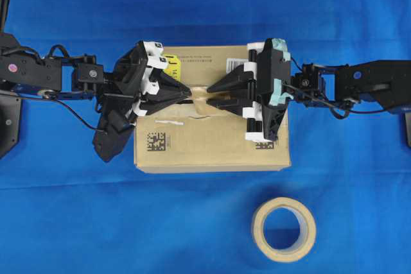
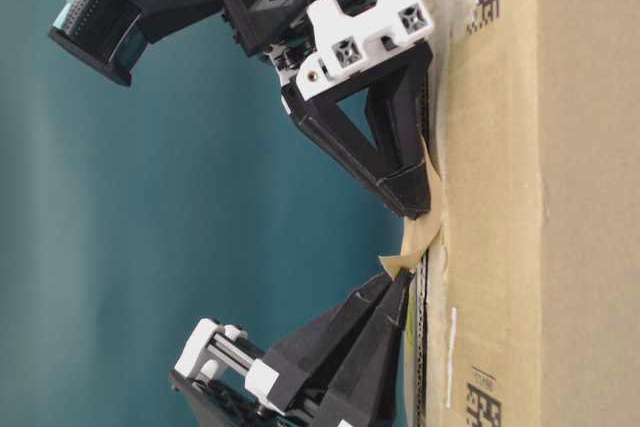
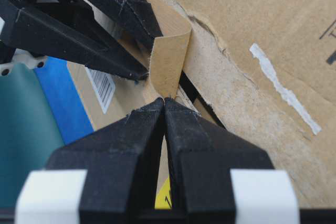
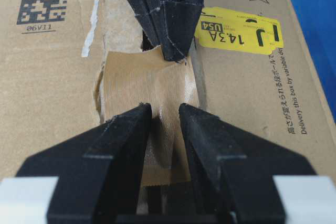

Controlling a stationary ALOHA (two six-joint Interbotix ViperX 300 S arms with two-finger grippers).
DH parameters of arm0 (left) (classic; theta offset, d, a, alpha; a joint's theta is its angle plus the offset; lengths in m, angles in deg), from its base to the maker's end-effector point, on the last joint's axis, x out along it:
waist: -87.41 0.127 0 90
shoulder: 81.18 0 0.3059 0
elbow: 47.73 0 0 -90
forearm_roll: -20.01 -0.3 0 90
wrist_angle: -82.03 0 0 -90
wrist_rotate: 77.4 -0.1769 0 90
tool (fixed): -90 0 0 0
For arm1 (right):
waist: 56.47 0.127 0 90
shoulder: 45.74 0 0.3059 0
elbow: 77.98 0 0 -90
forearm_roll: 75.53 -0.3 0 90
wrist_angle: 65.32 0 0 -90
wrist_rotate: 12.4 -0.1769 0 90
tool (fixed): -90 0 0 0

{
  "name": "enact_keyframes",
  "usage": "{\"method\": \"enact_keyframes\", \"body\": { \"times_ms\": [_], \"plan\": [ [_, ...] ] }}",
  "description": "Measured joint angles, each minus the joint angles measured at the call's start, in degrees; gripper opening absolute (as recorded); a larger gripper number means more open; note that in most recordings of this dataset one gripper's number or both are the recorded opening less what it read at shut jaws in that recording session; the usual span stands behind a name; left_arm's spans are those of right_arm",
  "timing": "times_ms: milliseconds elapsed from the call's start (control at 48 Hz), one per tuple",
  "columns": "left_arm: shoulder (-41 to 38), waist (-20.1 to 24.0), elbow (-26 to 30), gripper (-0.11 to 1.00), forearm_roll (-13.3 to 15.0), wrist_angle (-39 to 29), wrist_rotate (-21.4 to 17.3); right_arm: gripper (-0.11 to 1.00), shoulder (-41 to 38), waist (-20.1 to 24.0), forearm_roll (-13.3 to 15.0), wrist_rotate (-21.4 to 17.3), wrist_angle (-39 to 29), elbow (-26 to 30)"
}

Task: Apply tape along the seams of the closed cardboard box to seal it securely.
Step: 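Press the tape down along the seam with both grippers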

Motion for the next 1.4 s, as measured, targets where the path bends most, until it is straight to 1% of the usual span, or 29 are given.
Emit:
{"method": "enact_keyframes", "body": {
  "times_ms": [354, 417, 459, 521, 563, 584, 667, 709, 730, 771, 938, 1167, 1397],
  "plan": [
    [-0.26, 0.79, 0.97, 0.01, 0.0, -3.96, 0.0, 0.42, 0.0, -0.18, 0.0, -0.26, -0.53, -0.09],
    [-0.26, 0.79, 1.14, 0.05, 0.0, -4.31, 0.35, 0.42, 0.0, -0.18, -0.09, -0.35, -0.62, -0.09],
    [-0.26, 0.88, 1.23, 0.1, 0.0, -4.57, 0.35, 0.42, 0.0, -0.18, 0.0, -0.35, -0.62, -0.18],
    [-0.26, 0.97, 1.32, 0.22, 0.0, -4.92, 0.35, 0.42, 0.0, -0.18, 0.0, -0.35, -0.7, -0.09],
    [-0.26, 1.14, 1.41, 0.32, 0.0, -4.92, 0.35, 0.42, 0.0, -0.18, 0.0, -0.26, -0.7, -0.09],
    [-0.18, 1.14, 1.49, 0.39, 0.0, -4.92, 0.35, 0.42, 0.0, -0.18, 0.0, -0.35, -0.62, -0.09],
    [-0.18, 1.23, 1.67, 0.62, 0.0, -5.36, -0.26, 0.42, 0.0, -0.18, 0.0, -0.35, -0.7, -0.09],
    [-0.09, 1.32, 1.76, 0.7, 0.0, -5.62, -0.53, 0.42, 0.0, -0.18, -0.09, -0.35, -0.62, -0.18],
    [0.0, 1.32, 1.76, 0.72, 0.0, -5.8, -0.62, 0.42, 0.0, -0.18, 0.0, -0.35, -0.7, -0.18],
    [0.0, 1.41, 1.76, 0.71, 0.0, -6.24, -0.97, 0.42, 0.0, -0.18, 0.0, -0.35, -0.62, -0.18],
    [0.53, 1.41, 2.64, 0.63, 0.0, -9.49, -3.52, 0.42, 0.0, -0.35, -0.09, -0.35, -0.7, -0.18],
    [0.79, 1.49, 4.92, 0.63, 0.0, -14.68, -6.68, 0.42, 0.0, -0.26, -0.09, -0.62, -0.7, -0.18],
    [0.53, 1.58, 6.42, 0.63, 0.0, -18.19, -7.29, 0.42, 0.0, -0.26, 0.0, -1.32, -1.67, -0.18]
  ]
}}
